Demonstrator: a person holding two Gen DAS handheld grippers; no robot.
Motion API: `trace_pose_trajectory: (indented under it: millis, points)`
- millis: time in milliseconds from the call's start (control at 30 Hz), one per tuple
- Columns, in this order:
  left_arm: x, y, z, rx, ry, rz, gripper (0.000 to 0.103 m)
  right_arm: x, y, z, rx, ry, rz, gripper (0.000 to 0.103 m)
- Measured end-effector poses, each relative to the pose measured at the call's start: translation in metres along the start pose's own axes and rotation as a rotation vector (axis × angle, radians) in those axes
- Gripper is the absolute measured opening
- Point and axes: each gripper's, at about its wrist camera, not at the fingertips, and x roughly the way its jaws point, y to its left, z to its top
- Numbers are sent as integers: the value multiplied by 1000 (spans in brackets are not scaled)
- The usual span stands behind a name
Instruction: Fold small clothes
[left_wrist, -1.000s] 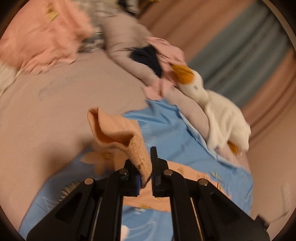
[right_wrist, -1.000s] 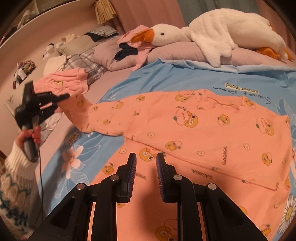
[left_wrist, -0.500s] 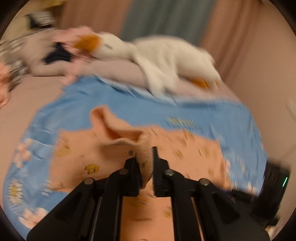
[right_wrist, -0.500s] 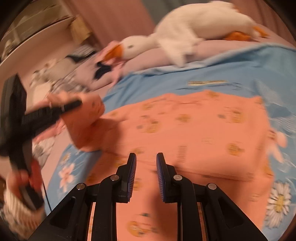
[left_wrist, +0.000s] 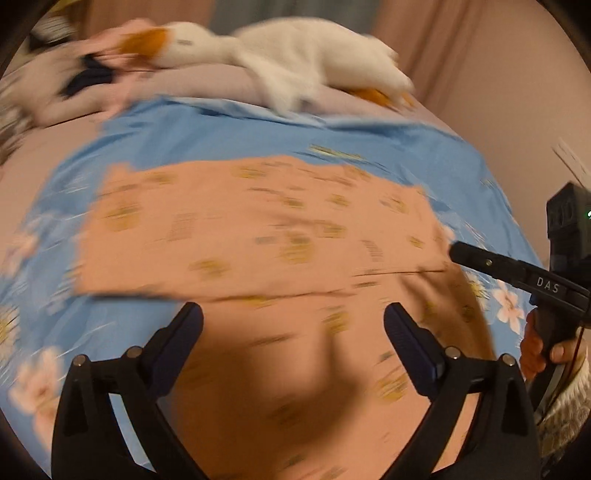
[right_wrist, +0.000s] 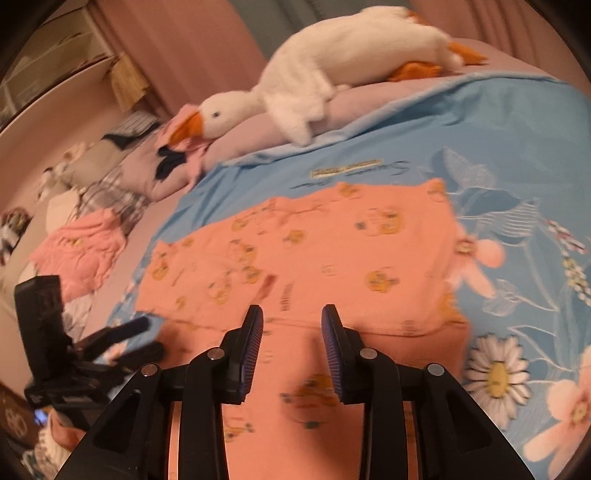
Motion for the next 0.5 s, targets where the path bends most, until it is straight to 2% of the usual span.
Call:
trace_pose_trajectory:
  millis: [67, 233, 367, 467, 500]
  points:
    - [-23, 33, -13, -71, -21, 66, 102, 16, 15, 0, -42, 45, 13, 32]
    - [-47, 90, -40, -245, -33, 104, 102, 71, 32, 6, 13, 141, 42, 32]
    - [-56, 109, -51, -317, -38, 98, 102, 100, 34, 12, 56, 182, -6, 32]
    - [-54, 114, -53, -348, -33, 89, 102, 101, 39, 15, 37, 167, -12, 31]
    - [-54, 116, -53, -351, -30, 86, 102, 99, 44, 14, 5, 156, -22, 26]
